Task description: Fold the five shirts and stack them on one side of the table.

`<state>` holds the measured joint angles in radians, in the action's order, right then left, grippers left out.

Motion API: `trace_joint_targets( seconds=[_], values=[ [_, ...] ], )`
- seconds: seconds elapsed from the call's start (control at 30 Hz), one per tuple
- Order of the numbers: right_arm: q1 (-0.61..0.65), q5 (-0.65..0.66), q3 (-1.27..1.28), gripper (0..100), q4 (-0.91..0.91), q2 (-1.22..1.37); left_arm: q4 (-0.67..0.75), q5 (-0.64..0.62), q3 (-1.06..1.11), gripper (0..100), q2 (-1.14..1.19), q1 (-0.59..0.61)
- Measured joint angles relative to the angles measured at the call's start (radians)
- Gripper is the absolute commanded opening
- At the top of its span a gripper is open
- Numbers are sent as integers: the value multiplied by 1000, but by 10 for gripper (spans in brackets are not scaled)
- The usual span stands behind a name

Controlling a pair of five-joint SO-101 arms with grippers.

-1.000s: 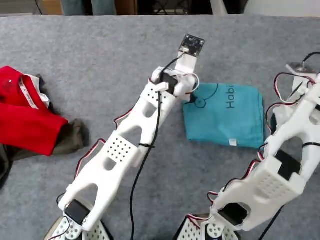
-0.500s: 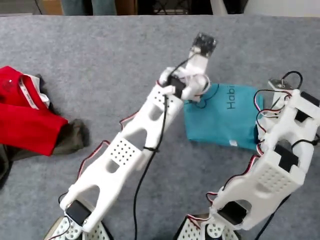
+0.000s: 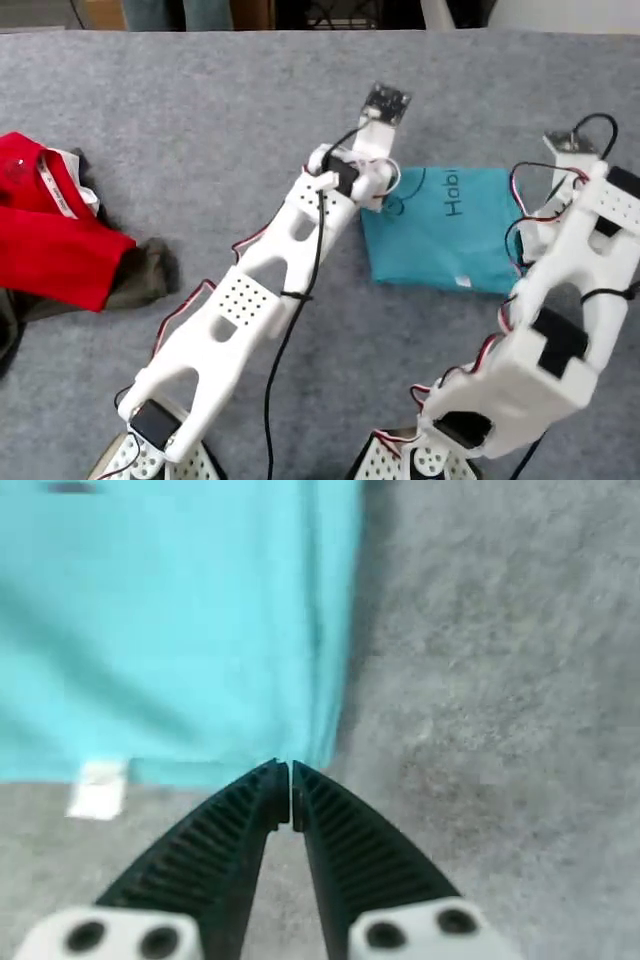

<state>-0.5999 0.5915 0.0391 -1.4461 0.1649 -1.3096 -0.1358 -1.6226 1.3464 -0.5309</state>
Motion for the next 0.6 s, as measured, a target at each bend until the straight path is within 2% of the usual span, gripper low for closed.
trace_joint_targets(
  seconds=[0.07,0.2,0.3,0.37,0.43,0.6],
  values=[
    [14,0,0,15,-61,-68,-35,0,0,52,-60,-3],
    [15,0,0,15,-169,-181,-147,8,0,148,-167,0],
    [14,-2,17,15,-229,-227,-279,95,0,155,-244,21],
    [14,-23,46,17,-233,-233,-384,203,-2,155,-284,34],
    [21,-110,97,50,-219,-233,-427,295,15,155,-313,60],
    [86,-414,288,243,-44,-233,-445,325,104,155,-387,167]
  ],
)
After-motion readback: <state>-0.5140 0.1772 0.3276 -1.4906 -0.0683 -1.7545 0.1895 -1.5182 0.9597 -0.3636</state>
